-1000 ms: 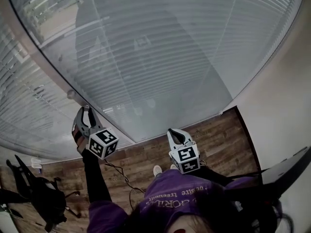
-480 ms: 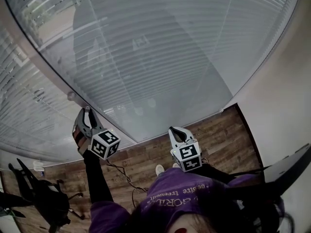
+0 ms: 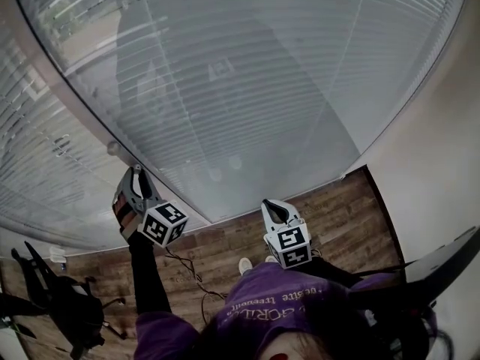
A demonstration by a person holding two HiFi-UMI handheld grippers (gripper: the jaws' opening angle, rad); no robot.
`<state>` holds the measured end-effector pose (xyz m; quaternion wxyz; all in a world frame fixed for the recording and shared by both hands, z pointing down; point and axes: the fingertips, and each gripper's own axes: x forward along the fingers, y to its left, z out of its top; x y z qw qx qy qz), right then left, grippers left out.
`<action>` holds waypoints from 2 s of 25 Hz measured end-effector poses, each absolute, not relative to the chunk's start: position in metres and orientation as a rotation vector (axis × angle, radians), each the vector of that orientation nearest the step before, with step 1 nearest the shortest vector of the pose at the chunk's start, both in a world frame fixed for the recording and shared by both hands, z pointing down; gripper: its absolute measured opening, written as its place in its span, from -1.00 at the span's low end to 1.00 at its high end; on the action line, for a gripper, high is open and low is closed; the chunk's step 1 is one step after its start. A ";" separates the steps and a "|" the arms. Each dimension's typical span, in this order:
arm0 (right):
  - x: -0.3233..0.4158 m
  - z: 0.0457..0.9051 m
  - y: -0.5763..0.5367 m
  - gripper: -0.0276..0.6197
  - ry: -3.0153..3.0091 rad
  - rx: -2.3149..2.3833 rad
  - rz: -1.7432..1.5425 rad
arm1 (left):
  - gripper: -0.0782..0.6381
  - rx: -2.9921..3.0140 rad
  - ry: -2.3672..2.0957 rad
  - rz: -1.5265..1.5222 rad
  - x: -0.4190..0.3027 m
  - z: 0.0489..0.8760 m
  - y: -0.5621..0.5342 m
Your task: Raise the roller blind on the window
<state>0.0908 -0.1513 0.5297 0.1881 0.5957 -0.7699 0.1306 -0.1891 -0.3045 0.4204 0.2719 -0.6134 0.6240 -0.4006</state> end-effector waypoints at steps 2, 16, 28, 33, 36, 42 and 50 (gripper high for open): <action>0.091 0.530 -0.151 -0.92 -2.161 1.676 0.367 | -0.46 -1.649 1.674 -1.085 -0.189 0.421 -0.304; 0.093 0.530 -0.150 -0.92 -2.157 1.677 0.365 | -0.46 -1.587 1.622 -1.123 -0.188 0.418 -0.302; 0.091 0.531 -0.152 -0.92 -2.161 1.674 0.365 | -0.46 -1.554 1.605 -1.135 -0.189 0.420 -0.303; 0.091 0.532 -0.152 -0.92 -2.160 1.674 0.369 | -0.46 -1.532 1.571 -1.150 -0.189 0.421 -0.302; 0.089 0.531 -0.152 -0.92 -2.169 1.664 0.367 | -0.46 -1.516 1.549 -1.167 -0.189 0.422 -0.302; 0.089 0.532 -0.150 -0.92 -2.165 1.664 0.365 | -0.46 -1.459 1.478 -1.215 -0.187 0.422 -0.300; 0.088 0.533 -0.150 -0.92 -2.171 1.655 0.363 | -0.46 -1.387 1.404 -1.263 -0.186 0.423 -0.300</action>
